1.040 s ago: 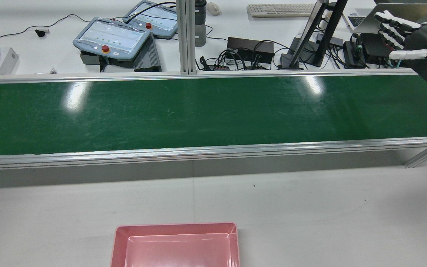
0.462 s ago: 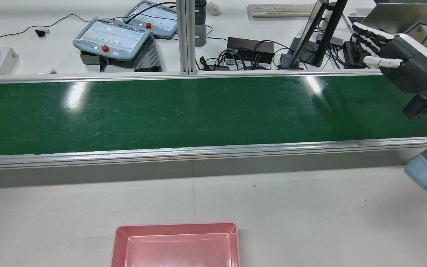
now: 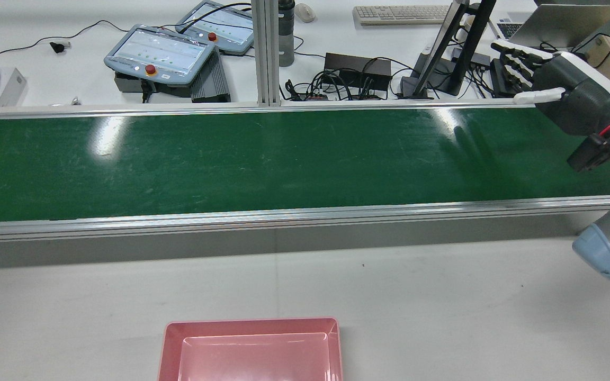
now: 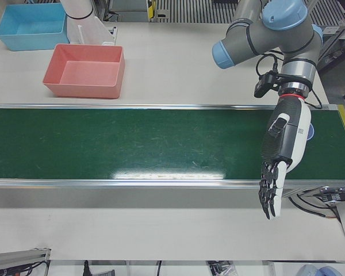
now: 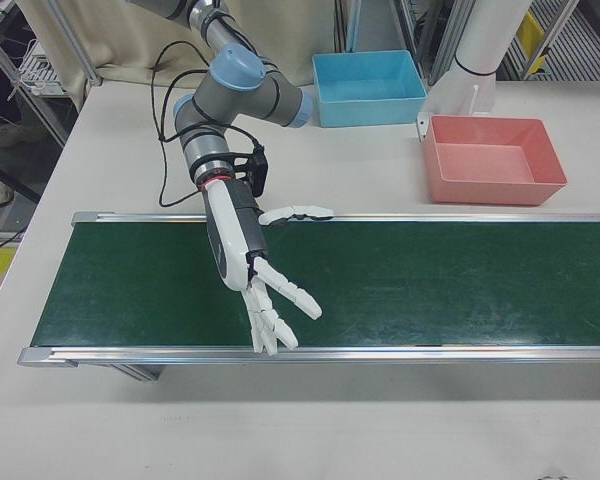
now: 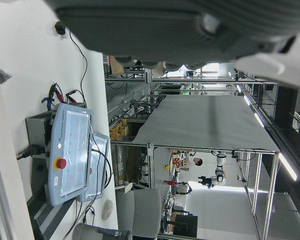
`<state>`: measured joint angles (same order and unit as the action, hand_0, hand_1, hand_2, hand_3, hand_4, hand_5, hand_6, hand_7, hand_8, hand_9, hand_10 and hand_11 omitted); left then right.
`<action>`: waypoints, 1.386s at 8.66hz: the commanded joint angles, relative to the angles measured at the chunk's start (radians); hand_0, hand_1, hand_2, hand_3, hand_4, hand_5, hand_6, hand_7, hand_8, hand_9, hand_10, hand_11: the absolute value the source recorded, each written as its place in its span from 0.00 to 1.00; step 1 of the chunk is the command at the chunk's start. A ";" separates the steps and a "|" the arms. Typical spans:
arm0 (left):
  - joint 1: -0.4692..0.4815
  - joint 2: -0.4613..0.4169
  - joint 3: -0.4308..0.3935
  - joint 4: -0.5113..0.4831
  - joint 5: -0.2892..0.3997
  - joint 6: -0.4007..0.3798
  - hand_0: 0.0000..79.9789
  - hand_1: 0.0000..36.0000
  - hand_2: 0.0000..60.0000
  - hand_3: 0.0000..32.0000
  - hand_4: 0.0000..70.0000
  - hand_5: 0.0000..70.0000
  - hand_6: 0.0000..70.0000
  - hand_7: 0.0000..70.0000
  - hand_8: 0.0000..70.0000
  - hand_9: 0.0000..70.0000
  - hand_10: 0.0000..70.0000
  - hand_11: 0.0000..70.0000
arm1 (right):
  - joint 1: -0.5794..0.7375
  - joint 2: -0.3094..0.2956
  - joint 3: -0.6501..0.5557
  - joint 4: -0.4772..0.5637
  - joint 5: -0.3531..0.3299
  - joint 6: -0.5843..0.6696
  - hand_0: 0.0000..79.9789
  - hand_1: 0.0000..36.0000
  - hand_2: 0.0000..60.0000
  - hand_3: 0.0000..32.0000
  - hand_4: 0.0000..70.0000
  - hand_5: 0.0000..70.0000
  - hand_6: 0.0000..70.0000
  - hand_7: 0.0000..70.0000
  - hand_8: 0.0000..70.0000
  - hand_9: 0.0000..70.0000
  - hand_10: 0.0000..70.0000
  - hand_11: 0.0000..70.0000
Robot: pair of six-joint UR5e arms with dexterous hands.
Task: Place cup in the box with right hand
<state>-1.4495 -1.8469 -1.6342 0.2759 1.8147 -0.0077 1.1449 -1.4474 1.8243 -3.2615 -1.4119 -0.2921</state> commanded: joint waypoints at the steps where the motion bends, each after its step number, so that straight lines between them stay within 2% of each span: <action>1: 0.000 0.000 0.001 0.000 0.000 0.000 0.00 0.00 0.00 0.00 0.00 0.00 0.00 0.00 0.00 0.00 0.00 0.00 | -0.013 0.005 0.004 0.000 0.005 -0.001 0.70 0.40 0.03 0.00 0.09 0.08 0.05 0.11 0.00 0.04 0.00 0.00; 3: 0.000 0.000 0.001 0.000 0.000 0.000 0.00 0.00 0.00 0.00 0.00 0.00 0.00 0.00 0.00 0.00 0.00 0.00 | -0.013 0.004 0.003 0.000 0.002 0.004 0.70 0.54 0.10 0.00 0.05 0.09 0.05 0.09 0.00 0.03 0.00 0.00; 5: 0.001 0.000 0.001 0.000 0.000 0.000 0.00 0.00 0.00 0.00 0.00 0.00 0.00 0.00 0.00 0.00 0.00 0.00 | -0.013 0.013 0.001 0.000 0.004 0.008 0.72 0.50 0.06 0.00 0.10 0.09 0.05 0.07 0.00 0.03 0.00 0.00; 6: 0.000 0.000 0.001 0.000 0.000 0.000 0.00 0.00 0.00 0.00 0.00 0.00 0.00 0.00 0.00 0.00 0.00 0.00 | -0.013 0.018 0.000 0.000 0.005 0.008 0.68 0.66 0.25 0.00 0.03 0.09 0.05 0.07 0.00 0.03 0.00 0.00; 7: 0.000 0.000 0.001 0.000 0.000 0.000 0.00 0.00 0.00 0.00 0.00 0.00 0.00 0.00 0.00 0.00 0.00 0.00 | -0.013 0.018 0.000 -0.001 0.005 0.008 0.75 0.46 0.02 0.00 0.14 0.09 0.05 0.08 0.00 0.03 0.00 0.00; 8: 0.000 0.000 0.001 0.000 0.000 0.000 0.00 0.00 0.00 0.00 0.00 0.00 0.00 0.00 0.00 0.00 0.00 0.00 | -0.013 0.018 0.000 -0.012 0.005 0.008 0.74 0.49 0.04 0.00 0.12 0.09 0.05 0.08 0.00 0.03 0.00 0.00; 12: 0.000 0.000 0.001 0.000 0.000 0.000 0.00 0.00 0.00 0.00 0.00 0.00 0.00 0.00 0.00 0.00 0.00 0.00 | -0.013 0.019 0.000 -0.017 0.005 0.007 0.79 0.47 0.00 0.00 0.16 0.10 0.05 0.06 0.00 0.03 0.00 0.00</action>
<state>-1.4488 -1.8469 -1.6337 0.2761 1.8147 -0.0073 1.1321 -1.4293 1.8240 -3.2741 -1.4067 -0.2848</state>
